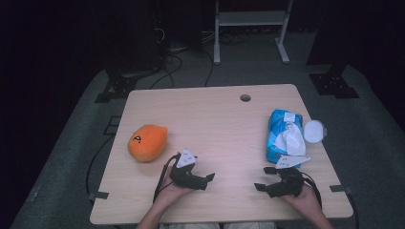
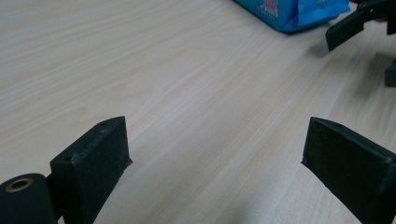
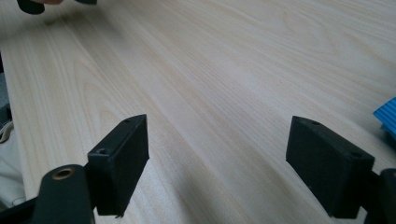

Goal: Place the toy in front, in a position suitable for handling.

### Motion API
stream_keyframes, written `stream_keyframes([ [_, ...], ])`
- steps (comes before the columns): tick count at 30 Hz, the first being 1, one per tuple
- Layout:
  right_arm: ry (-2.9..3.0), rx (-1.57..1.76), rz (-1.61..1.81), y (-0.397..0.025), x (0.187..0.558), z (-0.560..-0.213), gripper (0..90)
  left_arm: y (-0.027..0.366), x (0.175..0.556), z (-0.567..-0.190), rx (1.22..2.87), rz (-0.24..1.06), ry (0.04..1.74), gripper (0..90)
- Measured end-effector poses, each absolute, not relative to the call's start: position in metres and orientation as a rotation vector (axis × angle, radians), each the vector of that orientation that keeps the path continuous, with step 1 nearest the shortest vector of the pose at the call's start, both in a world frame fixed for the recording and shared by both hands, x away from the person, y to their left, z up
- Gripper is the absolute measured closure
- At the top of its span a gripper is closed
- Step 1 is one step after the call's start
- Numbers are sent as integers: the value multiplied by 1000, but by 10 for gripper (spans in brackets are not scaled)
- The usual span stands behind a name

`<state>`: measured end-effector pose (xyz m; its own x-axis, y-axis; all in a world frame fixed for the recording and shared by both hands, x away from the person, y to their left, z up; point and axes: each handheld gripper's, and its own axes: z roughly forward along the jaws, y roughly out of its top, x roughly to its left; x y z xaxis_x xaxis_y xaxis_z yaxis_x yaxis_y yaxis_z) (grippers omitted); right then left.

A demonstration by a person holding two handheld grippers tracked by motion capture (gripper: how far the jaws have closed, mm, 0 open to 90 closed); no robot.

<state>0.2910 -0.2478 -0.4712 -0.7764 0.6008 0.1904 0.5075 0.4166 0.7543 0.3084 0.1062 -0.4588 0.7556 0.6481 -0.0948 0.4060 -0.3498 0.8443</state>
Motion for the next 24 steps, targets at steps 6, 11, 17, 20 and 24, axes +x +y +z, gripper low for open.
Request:
stream_keyframes([
  [6,2556,1011,1296,-247,292,-473,200,111,309,-445,1942,341,787,68],
  [11,2561,1006,1285,-245,292,-474,200,121,313,-429,1896,396,785,68],
  [17,2564,1016,1281,-244,292,-475,200,139,316,-414,1824,441,811,68],
  [20,2564,1017,1280,-243,292,-476,200,147,318,-407,1792,461,824,68],
  [24,2562,1012,1278,-243,291,-475,200,158,318,-399,1757,486,837,68],
])
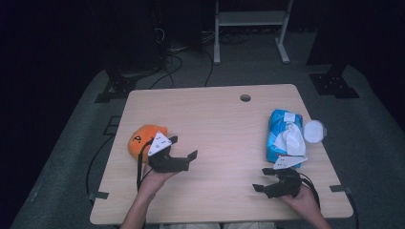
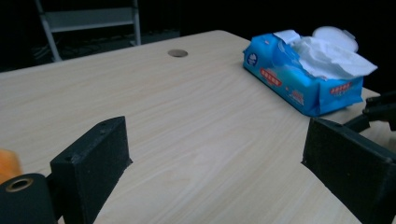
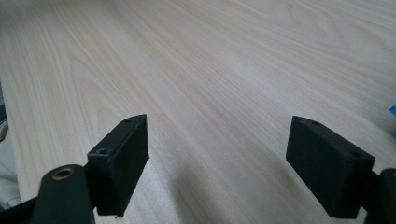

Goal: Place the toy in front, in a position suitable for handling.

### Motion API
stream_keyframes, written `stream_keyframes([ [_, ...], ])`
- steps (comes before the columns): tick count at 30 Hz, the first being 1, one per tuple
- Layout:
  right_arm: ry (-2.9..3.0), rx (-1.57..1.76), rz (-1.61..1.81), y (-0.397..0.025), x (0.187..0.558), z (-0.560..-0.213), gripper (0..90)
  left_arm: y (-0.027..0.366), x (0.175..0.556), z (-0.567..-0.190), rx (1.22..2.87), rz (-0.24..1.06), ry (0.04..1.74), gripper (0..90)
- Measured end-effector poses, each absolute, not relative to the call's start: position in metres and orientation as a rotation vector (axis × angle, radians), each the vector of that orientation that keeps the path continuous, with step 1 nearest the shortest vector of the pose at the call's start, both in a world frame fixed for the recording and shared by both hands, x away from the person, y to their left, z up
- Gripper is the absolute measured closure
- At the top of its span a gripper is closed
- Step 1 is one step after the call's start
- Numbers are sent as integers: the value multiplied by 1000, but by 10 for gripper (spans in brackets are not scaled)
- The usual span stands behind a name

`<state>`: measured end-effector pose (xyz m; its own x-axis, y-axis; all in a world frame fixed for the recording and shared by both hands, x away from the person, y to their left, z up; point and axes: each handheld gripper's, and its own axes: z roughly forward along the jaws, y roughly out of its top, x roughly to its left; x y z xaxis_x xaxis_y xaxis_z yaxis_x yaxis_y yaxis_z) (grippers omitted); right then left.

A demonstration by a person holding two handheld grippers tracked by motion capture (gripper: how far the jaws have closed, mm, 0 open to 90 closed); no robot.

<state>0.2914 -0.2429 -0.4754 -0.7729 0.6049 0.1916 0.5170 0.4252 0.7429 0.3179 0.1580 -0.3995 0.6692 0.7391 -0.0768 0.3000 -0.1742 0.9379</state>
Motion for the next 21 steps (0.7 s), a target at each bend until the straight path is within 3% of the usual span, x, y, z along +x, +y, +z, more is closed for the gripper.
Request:
stream_keyframes([
  [21,2567,1006,1281,-241,290,-474,199,213,321,-379,1616,592,939,68],
])
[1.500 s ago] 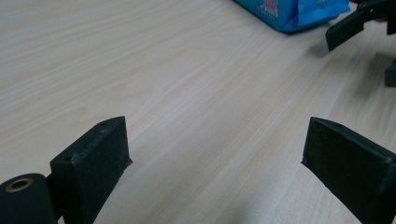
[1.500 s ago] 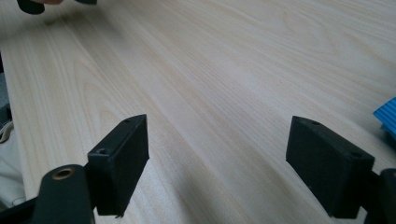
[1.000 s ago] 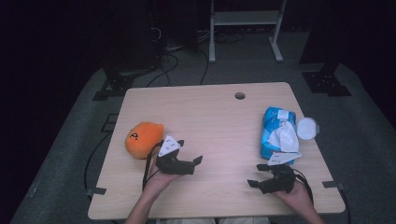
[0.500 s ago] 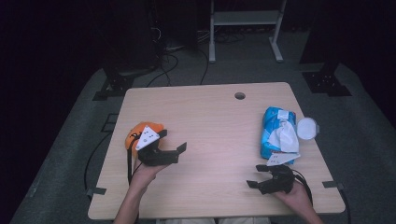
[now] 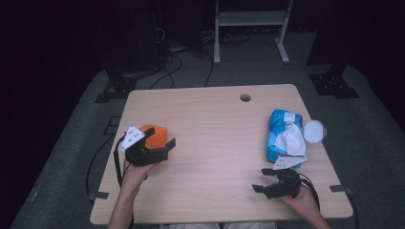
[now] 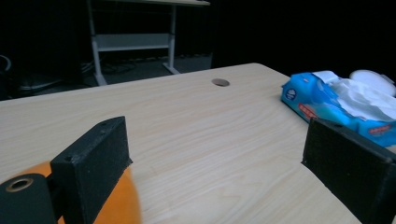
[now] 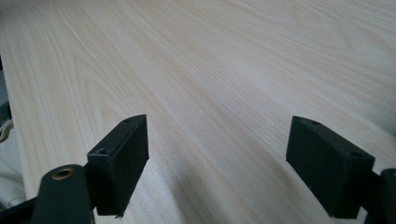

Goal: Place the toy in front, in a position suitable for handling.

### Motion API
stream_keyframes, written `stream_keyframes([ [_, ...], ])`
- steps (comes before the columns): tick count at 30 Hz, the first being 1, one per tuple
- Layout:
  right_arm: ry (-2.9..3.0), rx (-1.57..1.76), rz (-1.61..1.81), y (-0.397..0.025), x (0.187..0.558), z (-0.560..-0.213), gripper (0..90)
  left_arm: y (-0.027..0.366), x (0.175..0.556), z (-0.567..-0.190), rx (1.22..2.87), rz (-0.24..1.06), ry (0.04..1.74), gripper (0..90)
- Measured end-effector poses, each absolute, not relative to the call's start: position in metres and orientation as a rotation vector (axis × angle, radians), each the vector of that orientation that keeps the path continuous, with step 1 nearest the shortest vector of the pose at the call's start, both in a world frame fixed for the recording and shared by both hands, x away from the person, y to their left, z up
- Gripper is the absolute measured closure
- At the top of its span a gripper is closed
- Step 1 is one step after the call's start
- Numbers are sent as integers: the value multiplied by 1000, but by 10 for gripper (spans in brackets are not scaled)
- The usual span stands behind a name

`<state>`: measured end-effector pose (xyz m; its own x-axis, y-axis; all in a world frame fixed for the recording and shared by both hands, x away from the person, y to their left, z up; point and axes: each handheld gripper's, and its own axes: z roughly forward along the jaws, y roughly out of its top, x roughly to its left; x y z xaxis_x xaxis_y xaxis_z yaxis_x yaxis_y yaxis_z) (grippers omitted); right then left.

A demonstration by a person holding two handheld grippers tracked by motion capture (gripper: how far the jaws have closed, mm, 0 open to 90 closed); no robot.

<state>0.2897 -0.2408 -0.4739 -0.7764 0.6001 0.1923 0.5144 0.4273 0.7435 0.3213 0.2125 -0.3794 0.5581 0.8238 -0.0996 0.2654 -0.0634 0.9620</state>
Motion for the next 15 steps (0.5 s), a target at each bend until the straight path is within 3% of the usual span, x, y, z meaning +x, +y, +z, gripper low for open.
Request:
stream_keyframes([
  [15,2568,1004,1281,-240,289,-474,199,249,326,-384,1565,663,1042,68],
])
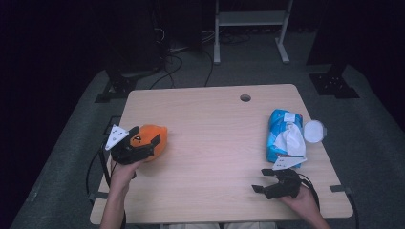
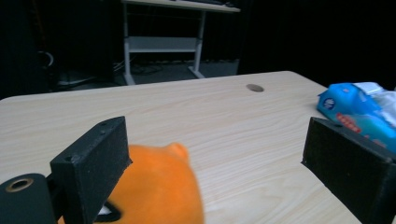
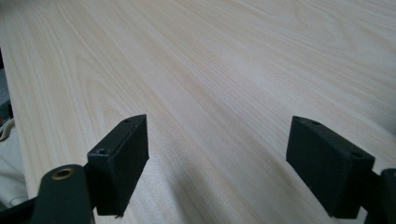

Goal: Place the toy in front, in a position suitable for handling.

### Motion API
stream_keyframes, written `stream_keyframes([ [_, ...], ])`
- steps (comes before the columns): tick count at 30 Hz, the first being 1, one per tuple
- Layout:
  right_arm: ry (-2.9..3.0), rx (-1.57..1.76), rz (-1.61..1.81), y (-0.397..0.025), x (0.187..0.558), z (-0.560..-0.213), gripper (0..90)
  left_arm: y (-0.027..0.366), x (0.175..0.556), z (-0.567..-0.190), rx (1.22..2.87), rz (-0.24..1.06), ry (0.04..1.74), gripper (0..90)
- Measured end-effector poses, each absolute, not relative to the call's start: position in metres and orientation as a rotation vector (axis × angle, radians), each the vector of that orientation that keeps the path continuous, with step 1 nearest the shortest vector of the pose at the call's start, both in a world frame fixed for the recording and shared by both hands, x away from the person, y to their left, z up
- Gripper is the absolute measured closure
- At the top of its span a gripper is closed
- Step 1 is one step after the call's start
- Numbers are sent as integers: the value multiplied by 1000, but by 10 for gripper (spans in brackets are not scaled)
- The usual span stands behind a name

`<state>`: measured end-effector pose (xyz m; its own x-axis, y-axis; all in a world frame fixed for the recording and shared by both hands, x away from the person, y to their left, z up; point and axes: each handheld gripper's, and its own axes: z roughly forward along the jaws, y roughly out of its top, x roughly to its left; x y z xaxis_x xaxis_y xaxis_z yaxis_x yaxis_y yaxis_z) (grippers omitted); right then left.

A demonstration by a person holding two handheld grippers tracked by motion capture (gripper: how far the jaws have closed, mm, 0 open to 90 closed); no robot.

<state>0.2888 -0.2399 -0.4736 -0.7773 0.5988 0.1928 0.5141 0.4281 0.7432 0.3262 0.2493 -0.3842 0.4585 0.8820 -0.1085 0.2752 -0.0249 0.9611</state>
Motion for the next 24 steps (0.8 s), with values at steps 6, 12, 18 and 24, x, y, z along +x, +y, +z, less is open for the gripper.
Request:
stream_keyframes([
  [6,2566,1000,1284,-240,289,-473,199,262,330,-392,1546,698,1092,68],
  [12,2569,993,1287,-239,288,-473,199,274,336,-405,1550,711,1152,68],
  [18,2569,984,1288,-238,287,-472,200,276,340,-413,1560,712,1178,68],
  [24,2570,980,1291,-237,286,-471,200,277,345,-424,1596,705,1206,69],
])
